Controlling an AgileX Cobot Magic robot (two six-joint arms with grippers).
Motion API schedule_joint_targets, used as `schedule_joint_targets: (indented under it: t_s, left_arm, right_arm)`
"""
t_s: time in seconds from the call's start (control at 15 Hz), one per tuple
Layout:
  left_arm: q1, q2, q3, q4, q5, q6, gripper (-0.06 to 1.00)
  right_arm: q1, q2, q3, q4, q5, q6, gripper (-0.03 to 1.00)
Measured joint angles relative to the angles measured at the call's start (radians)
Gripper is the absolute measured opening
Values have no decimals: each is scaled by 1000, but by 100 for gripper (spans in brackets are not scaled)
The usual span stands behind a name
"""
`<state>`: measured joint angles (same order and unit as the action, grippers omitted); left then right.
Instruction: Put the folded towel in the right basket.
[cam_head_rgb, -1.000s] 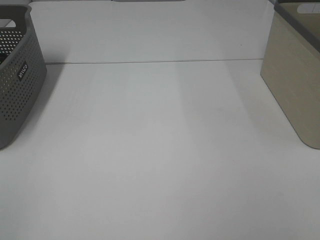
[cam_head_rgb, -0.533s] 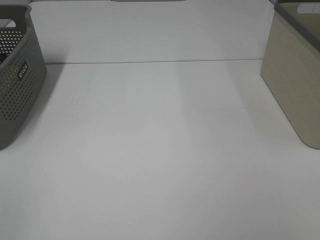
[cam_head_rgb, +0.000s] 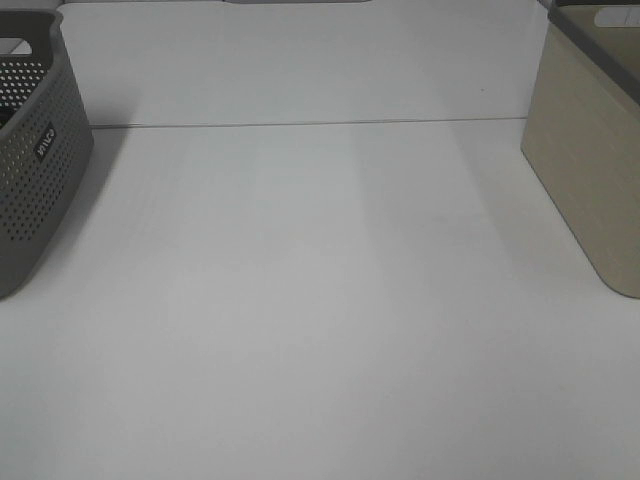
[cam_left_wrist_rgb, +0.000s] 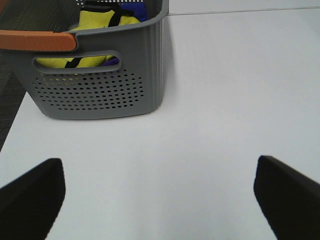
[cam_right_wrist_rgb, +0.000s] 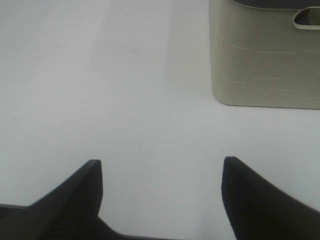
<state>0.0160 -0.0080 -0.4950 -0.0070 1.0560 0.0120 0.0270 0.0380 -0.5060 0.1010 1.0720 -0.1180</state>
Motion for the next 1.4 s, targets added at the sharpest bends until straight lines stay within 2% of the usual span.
schedule_joint_targets:
  t_s: [0.33, 1.4]
  left_arm:
    - [0, 0, 0, 0, 0, 0, 97]
    - [0, 0, 0, 0, 0, 0, 97]
  right_arm:
    - [-34, 0, 0, 0, 0, 1, 65]
    - [-34, -45, 2, 0, 0, 4, 65]
